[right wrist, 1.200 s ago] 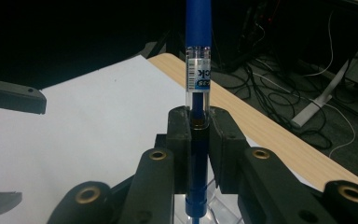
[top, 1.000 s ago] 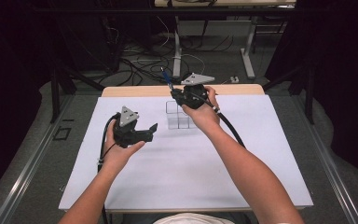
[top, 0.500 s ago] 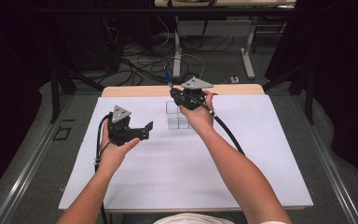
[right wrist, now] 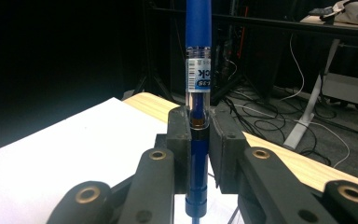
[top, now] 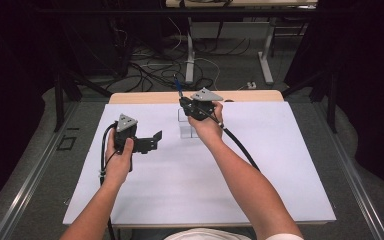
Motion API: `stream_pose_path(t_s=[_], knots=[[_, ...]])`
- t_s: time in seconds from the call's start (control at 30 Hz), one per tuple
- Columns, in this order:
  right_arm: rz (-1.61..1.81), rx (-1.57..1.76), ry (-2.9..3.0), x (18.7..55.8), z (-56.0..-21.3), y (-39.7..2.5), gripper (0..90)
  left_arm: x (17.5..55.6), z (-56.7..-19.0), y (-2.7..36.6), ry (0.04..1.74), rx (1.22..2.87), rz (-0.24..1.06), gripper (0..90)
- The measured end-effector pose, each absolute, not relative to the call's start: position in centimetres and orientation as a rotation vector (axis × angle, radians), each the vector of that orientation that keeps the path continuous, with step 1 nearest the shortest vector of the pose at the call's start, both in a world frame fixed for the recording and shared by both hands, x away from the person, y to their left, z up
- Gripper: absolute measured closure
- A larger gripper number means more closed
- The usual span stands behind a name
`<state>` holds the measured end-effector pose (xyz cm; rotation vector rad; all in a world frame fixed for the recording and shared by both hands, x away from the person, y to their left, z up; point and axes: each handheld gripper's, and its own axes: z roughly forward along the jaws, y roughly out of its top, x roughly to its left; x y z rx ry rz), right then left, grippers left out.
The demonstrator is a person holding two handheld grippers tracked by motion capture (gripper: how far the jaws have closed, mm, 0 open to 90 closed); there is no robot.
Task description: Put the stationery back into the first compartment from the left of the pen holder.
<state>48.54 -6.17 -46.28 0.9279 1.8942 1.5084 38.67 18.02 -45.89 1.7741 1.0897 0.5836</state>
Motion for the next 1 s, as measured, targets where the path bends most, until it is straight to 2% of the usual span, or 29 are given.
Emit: stream_pose_path(t_s=[1.0], knots=[[1.418,1.022,1.956,49.0,-48.9,-5.3,79.5,38.7,-46.2,18.4,1.092,1.775,0.570,0.3]])
